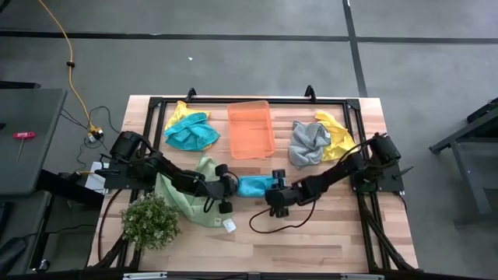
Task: Fold microfiber towels
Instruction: Put the bottom folded blue microfiber cloth into the orange bin
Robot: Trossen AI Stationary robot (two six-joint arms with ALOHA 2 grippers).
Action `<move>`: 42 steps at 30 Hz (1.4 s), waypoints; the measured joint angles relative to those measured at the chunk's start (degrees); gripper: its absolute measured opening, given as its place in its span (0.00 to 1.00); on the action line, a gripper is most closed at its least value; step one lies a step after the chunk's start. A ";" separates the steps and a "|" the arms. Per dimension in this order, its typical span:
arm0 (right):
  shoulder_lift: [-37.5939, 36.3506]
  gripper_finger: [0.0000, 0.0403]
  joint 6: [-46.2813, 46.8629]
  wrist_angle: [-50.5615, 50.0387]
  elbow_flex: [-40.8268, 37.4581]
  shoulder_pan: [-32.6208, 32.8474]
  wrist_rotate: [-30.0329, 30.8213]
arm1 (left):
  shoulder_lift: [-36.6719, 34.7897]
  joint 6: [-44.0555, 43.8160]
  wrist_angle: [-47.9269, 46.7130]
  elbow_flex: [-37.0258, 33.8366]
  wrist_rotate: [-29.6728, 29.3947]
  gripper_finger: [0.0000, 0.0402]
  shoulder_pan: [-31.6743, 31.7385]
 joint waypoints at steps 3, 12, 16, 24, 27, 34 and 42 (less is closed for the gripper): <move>-1.20 0.01 0.53 -0.15 -0.15 0.72 0.65 | -3.16 -0.40 -4.28 -0.02 1.93 0.00 -0.02; -14.71 0.00 3.10 -8.01 -0.84 -0.19 -4.01 | -22.99 -3.52 -22.37 0.00 14.30 0.00 -1.91; -20.15 0.00 3.38 -7.78 -0.32 -2.32 -12.21 | -32.25 -0.43 -24.96 -0.02 15.27 0.00 -3.37; -22.71 0.00 -3.11 -12.77 11.57 -8.69 -17.97 | -49.05 5.71 -26.24 0.07 10.85 0.00 -3.96; -21.82 0.00 -5.41 -16.50 18.00 -13.06 -17.57 | -53.38 5.90 -26.64 0.04 7.80 0.00 -3.93; -19.70 0.00 -6.67 -17.98 28.26 -27.30 -17.36 | -57.07 5.90 -30.63 -0.11 6.07 0.00 -3.96; -13.38 0.00 -6.69 -17.43 31.15 -42.04 -17.14 | -55.85 5.90 -33.52 -0.02 5.00 0.00 -3.91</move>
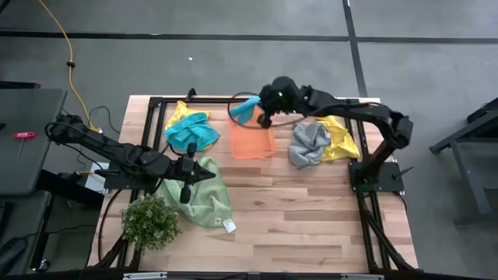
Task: Fold microfiber towels
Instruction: Put the bottom folded blue microfiber cloth into the orange bin
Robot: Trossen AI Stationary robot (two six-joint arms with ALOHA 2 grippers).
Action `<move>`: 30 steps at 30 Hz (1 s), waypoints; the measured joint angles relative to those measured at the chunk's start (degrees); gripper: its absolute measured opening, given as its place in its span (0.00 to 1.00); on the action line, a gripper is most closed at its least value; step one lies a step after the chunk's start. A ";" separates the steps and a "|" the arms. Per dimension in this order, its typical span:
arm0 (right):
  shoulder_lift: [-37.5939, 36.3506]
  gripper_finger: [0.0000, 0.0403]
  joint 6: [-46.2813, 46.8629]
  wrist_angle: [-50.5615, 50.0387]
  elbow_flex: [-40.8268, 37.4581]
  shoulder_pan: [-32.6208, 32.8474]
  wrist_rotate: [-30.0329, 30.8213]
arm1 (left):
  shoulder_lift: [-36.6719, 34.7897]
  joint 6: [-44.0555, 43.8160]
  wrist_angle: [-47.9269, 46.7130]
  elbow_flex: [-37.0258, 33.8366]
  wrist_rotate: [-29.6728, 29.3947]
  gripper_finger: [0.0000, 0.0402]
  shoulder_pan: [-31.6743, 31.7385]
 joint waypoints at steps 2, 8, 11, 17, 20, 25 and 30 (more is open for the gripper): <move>2.66 0.00 0.01 1.46 0.00 -2.40 0.01 | 0.00 0.11 0.06 0.00 0.00 0.00 0.00; 11.14 0.00 0.00 9.29 0.00 -6.09 -0.68 | -0.02 0.15 0.10 0.00 0.00 0.00 0.00; 14.26 0.00 -0.12 12.67 0.91 -6.30 -2.95 | -0.02 0.17 0.10 0.00 0.00 0.00 0.00; 17.79 0.00 -8.73 12.53 2.64 -4.55 -1.06 | -0.02 0.19 0.10 0.00 0.00 0.00 0.00; 19.16 0.00 -13.40 11.12 2.64 -2.94 2.48 | -0.02 1.02 0.11 0.00 -0.19 0.00 0.00; 20.00 0.00 -18.06 7.19 2.64 -1.51 3.68 | -0.02 0.79 0.15 0.00 -1.53 0.00 0.00; 20.00 0.00 -21.64 2.16 2.64 -0.70 9.97 | -0.02 0.76 0.13 0.00 -1.55 0.00 0.02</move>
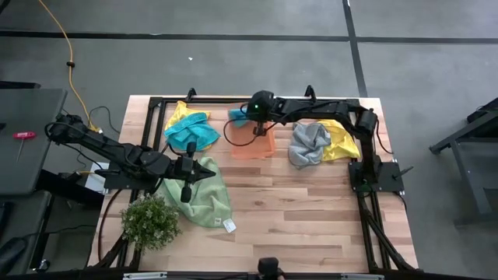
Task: Fold microfiber towels
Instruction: Put the bottom folded blue microfiber cloth into the orange bin
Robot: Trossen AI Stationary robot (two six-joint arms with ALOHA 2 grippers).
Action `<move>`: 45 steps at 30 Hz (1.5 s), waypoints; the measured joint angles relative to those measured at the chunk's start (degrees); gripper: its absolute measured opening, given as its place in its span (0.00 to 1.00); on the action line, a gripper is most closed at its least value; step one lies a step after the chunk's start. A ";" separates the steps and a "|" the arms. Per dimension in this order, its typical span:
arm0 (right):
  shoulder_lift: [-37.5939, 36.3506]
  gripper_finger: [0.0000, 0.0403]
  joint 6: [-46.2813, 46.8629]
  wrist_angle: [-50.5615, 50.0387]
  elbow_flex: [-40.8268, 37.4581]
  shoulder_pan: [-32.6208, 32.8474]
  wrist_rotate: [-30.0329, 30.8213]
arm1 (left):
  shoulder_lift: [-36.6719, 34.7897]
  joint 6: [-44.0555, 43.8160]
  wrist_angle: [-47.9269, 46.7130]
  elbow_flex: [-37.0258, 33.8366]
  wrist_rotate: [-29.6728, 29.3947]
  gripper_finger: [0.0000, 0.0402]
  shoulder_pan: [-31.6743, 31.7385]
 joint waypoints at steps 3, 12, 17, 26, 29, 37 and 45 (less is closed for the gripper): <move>0.00 0.00 -2.68 -4.74 -0.01 0.02 0.30 | 0.00 -0.11 0.01 0.00 0.02 0.00 0.00; 0.00 0.00 -6.85 -7.67 -0.04 -0.03 -0.36 | 0.00 -0.15 0.00 0.00 0.02 0.00 0.00; -0.02 0.00 -6.50 -7.55 -0.04 0.24 -3.59 | 0.00 -0.15 0.00 0.00 0.02 0.00 0.00; -0.02 0.03 -5.13 -8.46 -0.04 0.37 -4.35 | 0.00 -0.15 0.02 0.02 0.02 0.00 0.00; -0.02 0.11 -5.12 -8.85 -0.04 0.82 -4.23 | 0.00 -0.15 0.00 0.02 0.02 0.00 0.00; -0.61 0.42 -6.87 -14.30 1.35 3.92 3.70 | 0.00 -0.15 0.00 0.02 0.02 0.00 0.00; -1.07 0.46 -3.62 -26.69 7.43 5.48 2.21 | 0.02 -0.15 -0.02 0.04 0.04 0.00 -0.02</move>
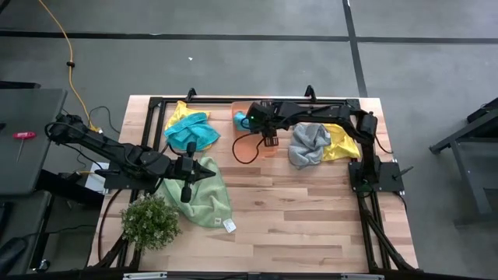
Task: Fold microfiber towels
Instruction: Put the bottom folded blue microfiber cloth into the orange bin
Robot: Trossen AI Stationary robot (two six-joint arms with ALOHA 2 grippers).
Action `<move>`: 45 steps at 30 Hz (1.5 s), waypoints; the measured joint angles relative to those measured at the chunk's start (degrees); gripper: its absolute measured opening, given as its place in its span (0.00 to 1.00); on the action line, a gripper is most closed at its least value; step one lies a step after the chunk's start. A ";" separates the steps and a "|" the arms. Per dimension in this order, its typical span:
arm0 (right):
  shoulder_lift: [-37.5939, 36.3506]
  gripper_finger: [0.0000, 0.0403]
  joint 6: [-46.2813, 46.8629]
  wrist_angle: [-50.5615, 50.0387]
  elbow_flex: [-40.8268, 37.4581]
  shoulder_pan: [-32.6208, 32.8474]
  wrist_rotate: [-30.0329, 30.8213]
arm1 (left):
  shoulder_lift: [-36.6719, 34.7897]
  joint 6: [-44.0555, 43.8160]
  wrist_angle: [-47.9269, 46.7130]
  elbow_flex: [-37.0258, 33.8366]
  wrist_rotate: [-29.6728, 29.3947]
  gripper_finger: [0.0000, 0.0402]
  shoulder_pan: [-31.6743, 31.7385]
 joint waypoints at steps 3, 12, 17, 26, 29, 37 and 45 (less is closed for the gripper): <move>0.00 0.44 0.81 0.15 1.10 -0.18 -0.78 | -0.01 0.00 0.00 0.00 0.00 0.00 0.01; 0.04 0.05 7.07 11.96 -2.18 -5.10 -0.99 | -0.01 0.00 -0.02 0.00 0.00 0.00 0.00; 0.09 0.05 8.38 11.56 -6.20 -4.56 -2.00 | -0.02 0.00 -0.62 0.00 0.00 0.00 0.02; 0.09 0.01 7.02 14.14 -11.91 -3.01 0.53 | 0.00 0.00 -0.77 0.00 0.00 0.00 0.02; 0.13 0.01 4.97 15.93 -13.53 -3.28 5.20 | -0.02 0.00 -0.79 0.00 -0.03 0.00 0.00; 0.13 0.00 3.47 16.82 -7.20 -3.28 1.37 | 0.00 0.00 -0.83 0.00 -2.17 0.00 0.02; 0.16 0.00 12.37 18.62 -3.39 -5.25 -13.25 | 0.00 -0.07 -0.81 0.00 -2.23 0.00 0.02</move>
